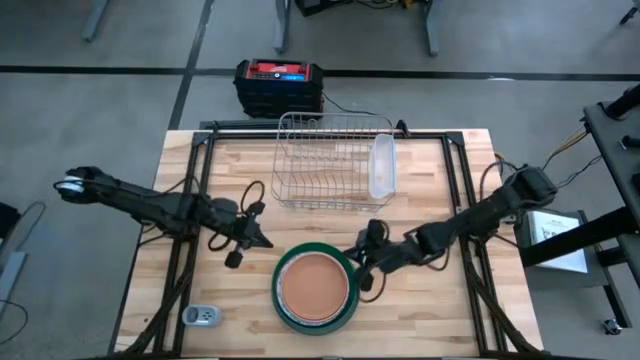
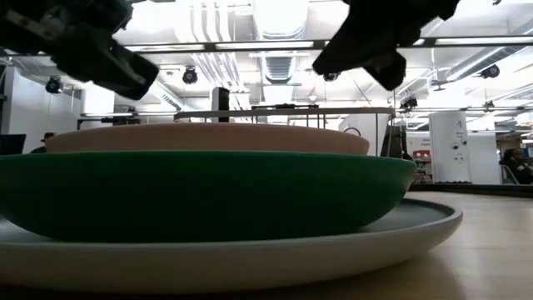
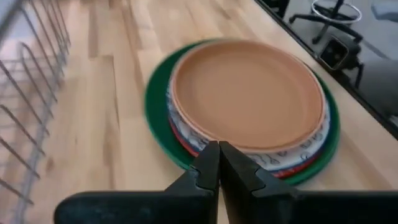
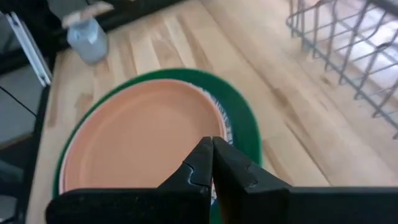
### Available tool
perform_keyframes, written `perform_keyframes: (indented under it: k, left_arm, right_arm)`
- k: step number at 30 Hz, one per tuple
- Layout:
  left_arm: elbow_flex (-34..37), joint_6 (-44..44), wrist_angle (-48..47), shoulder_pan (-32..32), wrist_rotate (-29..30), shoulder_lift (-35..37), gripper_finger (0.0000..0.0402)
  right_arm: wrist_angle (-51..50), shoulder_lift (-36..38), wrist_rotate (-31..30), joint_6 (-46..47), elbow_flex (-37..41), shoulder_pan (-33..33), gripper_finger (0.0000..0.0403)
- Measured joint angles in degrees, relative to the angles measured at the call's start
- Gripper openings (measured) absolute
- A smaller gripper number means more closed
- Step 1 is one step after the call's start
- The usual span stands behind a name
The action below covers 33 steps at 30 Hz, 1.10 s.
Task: Sort dishes
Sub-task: Put the light orange plate in the dish rack
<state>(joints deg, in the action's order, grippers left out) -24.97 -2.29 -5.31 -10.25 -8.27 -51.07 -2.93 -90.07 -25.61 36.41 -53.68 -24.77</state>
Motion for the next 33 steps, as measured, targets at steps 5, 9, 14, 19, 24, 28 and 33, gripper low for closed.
perform_keyframes:
  k: [5,9,14,19,24,28,33]
  left_arm:
    - [2.77,1.87,3.66,-2.95,0.16,-0.09,0.0000]
    - [5.39,2.50,10.38,-4.43,0.26,-0.09,0.0000]
    - [6.94,2.82,11.97,-4.47,0.37,-0.11,0.0000]
    - [6.94,3.57,12.66,-4.47,3.22,-0.11,0.0000]
    - [6.94,5.41,12.67,-4.44,9.30,-0.02,0.0000]
    - [6.94,4.77,12.62,-4.45,9.26,-0.02,0.0000]
    - [7.08,4.34,12.66,-4.45,9.24,-0.25,0.0000]
  right_arm:
    - [-5.89,-7.42,-0.97,-0.09,-7.96,0.15,0.0032]
    - [-17.98,-13.55,-2.67,-2.34,-16.52,0.17,0.0066]
    - [-30.21,-19.59,-4.02,-3.30,-26.20,0.58,0.0104]
    - [-32.11,-24.29,-3.67,-3.33,-32.17,2.25,0.0138]
    - [-33.02,-26.35,-1.17,-4.36,-34.19,4.08,0.0170]
    - [-33.05,-26.35,0.15,-4.55,-34.17,5.17,0.0182]
    - [-32.54,-26.35,0.46,-5.91,-34.06,5.49,0.0180]
